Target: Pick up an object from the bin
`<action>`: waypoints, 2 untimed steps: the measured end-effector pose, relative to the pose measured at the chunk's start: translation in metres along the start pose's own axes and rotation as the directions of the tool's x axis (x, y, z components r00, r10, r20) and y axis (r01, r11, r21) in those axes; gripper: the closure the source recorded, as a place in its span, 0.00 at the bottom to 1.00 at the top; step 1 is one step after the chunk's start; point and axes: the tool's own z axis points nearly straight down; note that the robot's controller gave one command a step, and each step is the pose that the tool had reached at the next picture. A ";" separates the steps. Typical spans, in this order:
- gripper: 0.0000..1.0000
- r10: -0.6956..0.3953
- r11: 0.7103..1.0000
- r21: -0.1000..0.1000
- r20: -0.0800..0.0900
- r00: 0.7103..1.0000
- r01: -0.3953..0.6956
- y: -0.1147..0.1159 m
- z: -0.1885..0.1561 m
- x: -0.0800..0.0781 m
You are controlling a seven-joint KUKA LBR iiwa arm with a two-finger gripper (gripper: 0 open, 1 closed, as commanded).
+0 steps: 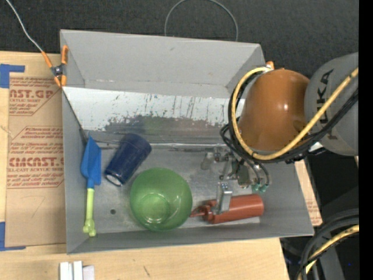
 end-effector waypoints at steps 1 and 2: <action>0.00 0.000 1.000 0.000 0.008 1.000 0.000 0.000 -0.004 -0.002; 0.00 -0.099 0.995 0.000 0.008 0.995 0.099 -0.007 0.087 -0.021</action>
Offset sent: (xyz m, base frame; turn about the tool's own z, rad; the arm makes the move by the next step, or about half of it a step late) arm 0.0279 -0.0113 -0.1378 -0.1504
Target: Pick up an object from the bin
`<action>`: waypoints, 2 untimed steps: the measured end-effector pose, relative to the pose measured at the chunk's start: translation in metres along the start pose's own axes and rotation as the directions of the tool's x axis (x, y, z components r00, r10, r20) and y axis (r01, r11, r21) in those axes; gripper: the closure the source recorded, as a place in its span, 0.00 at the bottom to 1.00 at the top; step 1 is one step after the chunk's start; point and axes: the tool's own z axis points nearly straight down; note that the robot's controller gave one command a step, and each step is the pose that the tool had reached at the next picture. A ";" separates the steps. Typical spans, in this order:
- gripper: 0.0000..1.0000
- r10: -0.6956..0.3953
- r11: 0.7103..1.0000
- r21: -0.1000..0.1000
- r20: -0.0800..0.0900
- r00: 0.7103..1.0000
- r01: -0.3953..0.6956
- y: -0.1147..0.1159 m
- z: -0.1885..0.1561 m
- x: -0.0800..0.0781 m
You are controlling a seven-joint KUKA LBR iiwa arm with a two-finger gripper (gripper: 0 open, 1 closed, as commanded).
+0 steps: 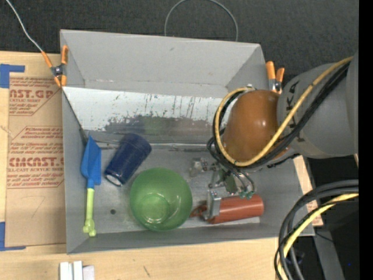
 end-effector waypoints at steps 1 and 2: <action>0.00 -0.082 0.997 0.000 0.011 0.997 0.082 -0.001 0.042 0.024; 1.00 -0.245 0.969 -0.001 0.001 0.969 0.245 -0.022 0.044 0.026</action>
Offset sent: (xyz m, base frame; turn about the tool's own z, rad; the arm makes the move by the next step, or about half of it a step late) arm -0.0236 -0.0251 -0.0441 -0.2483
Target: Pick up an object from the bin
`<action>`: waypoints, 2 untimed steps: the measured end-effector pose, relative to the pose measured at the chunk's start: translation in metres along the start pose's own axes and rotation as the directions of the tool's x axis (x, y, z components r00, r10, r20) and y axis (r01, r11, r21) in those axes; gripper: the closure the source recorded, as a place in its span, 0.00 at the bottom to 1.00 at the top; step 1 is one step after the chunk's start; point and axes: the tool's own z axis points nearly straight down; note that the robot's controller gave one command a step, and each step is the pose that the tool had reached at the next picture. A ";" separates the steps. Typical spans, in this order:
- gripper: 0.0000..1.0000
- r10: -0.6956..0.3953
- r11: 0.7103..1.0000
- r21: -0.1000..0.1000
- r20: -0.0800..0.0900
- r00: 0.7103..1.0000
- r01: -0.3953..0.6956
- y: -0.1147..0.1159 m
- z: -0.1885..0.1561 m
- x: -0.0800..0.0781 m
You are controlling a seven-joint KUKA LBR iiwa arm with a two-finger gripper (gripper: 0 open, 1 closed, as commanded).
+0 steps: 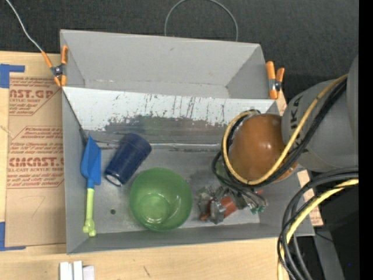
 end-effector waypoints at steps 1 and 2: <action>1.00 0.000 1.000 0.000 0.000 1.000 0.000 0.000 0.000 0.000; 1.00 0.017 1.000 -0.002 -0.004 1.000 -0.017 -0.008 -0.093 -0.011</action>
Offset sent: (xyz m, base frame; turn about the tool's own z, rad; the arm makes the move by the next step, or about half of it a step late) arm 0.0295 -0.0095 0.1948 0.0346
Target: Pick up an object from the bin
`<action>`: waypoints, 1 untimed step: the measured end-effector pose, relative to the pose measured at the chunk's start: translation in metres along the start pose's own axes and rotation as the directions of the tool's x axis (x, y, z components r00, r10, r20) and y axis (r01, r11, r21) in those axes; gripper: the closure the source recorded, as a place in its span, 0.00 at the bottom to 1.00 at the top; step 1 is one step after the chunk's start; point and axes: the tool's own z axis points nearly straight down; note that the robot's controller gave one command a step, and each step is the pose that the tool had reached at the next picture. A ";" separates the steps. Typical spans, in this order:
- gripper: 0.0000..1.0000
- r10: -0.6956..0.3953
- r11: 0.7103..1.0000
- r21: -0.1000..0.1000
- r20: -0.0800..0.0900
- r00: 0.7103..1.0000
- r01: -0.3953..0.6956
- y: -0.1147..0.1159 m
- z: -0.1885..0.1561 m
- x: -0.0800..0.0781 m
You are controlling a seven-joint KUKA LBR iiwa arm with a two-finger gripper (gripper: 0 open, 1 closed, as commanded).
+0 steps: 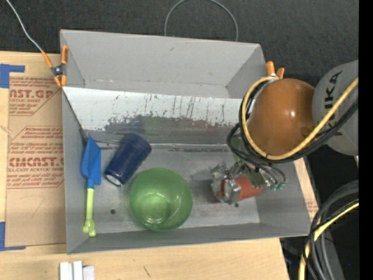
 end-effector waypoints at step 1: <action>1.00 0.081 0.997 0.001 0.007 0.997 -0.081 -0.007 -0.027 0.002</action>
Offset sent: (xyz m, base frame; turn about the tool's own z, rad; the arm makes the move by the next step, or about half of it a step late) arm 0.0379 0.0376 0.1797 -0.0843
